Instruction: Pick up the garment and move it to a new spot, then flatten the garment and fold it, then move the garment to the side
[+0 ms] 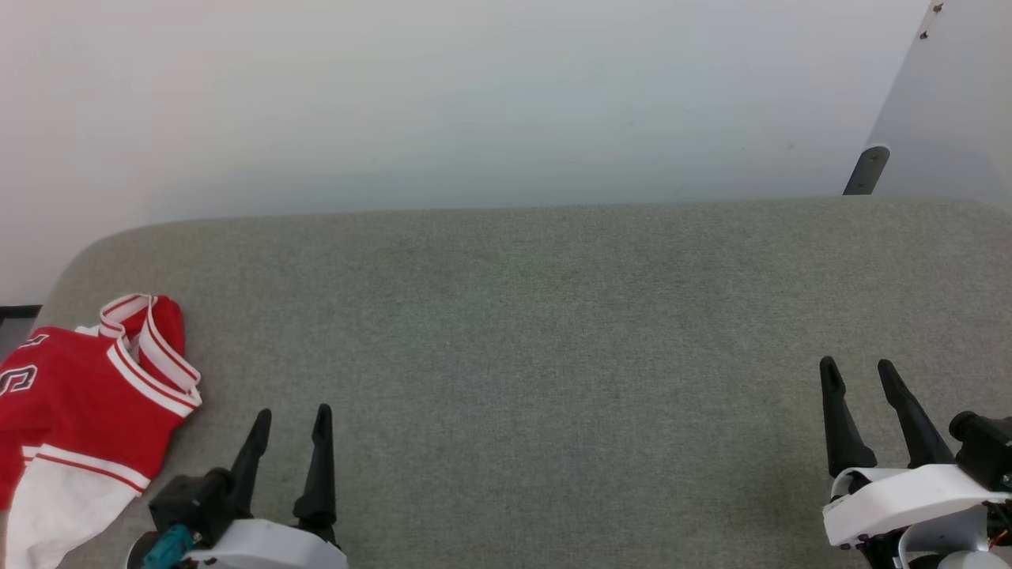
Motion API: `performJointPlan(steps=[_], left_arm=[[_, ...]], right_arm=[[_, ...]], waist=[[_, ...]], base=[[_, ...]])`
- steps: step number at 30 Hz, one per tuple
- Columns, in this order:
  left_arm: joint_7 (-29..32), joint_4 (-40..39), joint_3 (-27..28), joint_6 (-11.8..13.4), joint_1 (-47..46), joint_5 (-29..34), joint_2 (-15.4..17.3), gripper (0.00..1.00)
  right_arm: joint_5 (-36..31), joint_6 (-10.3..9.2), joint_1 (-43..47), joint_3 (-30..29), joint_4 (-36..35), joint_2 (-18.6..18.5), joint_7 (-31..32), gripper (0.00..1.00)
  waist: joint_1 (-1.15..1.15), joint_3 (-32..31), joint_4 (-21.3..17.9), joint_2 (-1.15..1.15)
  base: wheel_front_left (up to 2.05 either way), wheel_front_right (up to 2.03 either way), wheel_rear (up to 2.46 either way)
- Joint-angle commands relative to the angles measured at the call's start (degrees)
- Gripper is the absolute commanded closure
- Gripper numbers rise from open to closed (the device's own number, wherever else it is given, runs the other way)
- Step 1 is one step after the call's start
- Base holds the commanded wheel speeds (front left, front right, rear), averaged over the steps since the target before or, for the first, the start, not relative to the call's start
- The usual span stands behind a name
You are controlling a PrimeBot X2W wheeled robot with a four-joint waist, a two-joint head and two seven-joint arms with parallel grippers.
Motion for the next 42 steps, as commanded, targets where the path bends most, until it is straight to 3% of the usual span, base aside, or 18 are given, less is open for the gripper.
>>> performJointPlan(steps=[1,29,42], left_arm=[[-0.5,-0.4,0.0,-0.3,0.1,1.3,0.2,0.00],[-3.3,-0.4,0.4,-1.8,0.8,13.5,-0.6,0.00],[-3.2,0.0,0.9,-2.7,0.8,13.1,-1.2,0.00]], right_arm=[[-1.2,0.03,-0.5,0.1,-0.6,-0.4,-0.3,0.00],[-12.5,0.03,-0.1,0.6,-2.2,-0.4,-1.7,0.00],[-12.5,0.03,0.3,0.8,-2.1,-0.4,-1.5,0.00]], waist=[[0.00,0.0,0.0,0.00],[0.00,0.1,0.1,0.00],[0.00,0.0,0.4,0.00]], base=[[0.00,0.00,0.00],[0.00,0.00,0.00],[0.00,0.00,0.00]])
